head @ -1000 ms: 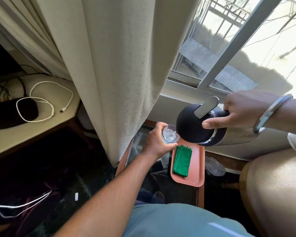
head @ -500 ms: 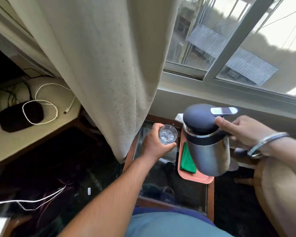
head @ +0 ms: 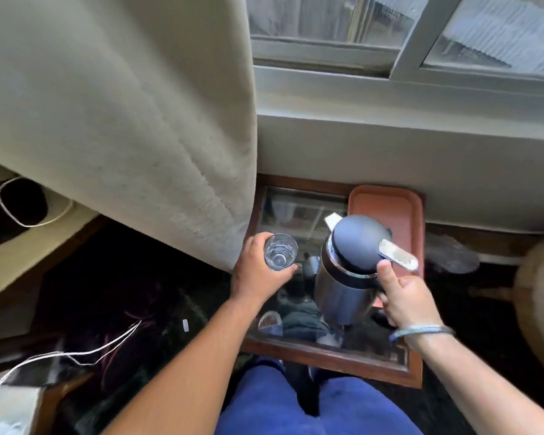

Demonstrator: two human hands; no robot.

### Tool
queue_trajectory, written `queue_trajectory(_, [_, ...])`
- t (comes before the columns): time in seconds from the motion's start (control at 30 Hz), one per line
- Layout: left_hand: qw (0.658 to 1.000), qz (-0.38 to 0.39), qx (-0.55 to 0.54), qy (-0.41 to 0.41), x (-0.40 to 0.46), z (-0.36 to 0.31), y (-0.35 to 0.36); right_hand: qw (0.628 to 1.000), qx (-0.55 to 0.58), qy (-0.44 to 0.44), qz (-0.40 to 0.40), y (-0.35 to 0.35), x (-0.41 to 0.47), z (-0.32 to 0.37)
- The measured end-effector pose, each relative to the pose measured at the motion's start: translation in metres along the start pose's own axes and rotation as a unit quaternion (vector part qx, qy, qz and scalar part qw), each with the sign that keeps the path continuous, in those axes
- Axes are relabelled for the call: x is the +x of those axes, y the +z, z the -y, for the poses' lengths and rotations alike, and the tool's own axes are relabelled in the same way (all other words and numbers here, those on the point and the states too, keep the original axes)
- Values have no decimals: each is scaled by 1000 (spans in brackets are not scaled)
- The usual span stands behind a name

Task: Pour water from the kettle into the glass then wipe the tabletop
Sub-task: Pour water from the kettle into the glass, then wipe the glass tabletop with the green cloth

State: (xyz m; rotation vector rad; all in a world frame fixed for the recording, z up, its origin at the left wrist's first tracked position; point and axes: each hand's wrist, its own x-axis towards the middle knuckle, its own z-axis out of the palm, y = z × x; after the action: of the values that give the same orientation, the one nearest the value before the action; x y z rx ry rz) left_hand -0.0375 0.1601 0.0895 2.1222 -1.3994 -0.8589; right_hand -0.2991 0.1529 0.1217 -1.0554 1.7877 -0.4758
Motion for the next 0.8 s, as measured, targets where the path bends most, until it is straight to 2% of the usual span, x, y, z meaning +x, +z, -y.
queue_trajectory(0.2, [999,25,19,-30,-8,75,40,992,78,56,-84,59,-7,-73])
queue_trajectory(0.33, [996,83,7,-28,-11,144,86,974,149,60,-157,118,-15,-126])
queue_trajectory(0.6, [994,104,-17,1,-3,163,118,957,218,24,-188,153,-17,-156])
queue_trajectory(0.8, [995,99,-19,5,3,178,139,956,222,-5,-192,172,-3,-170])
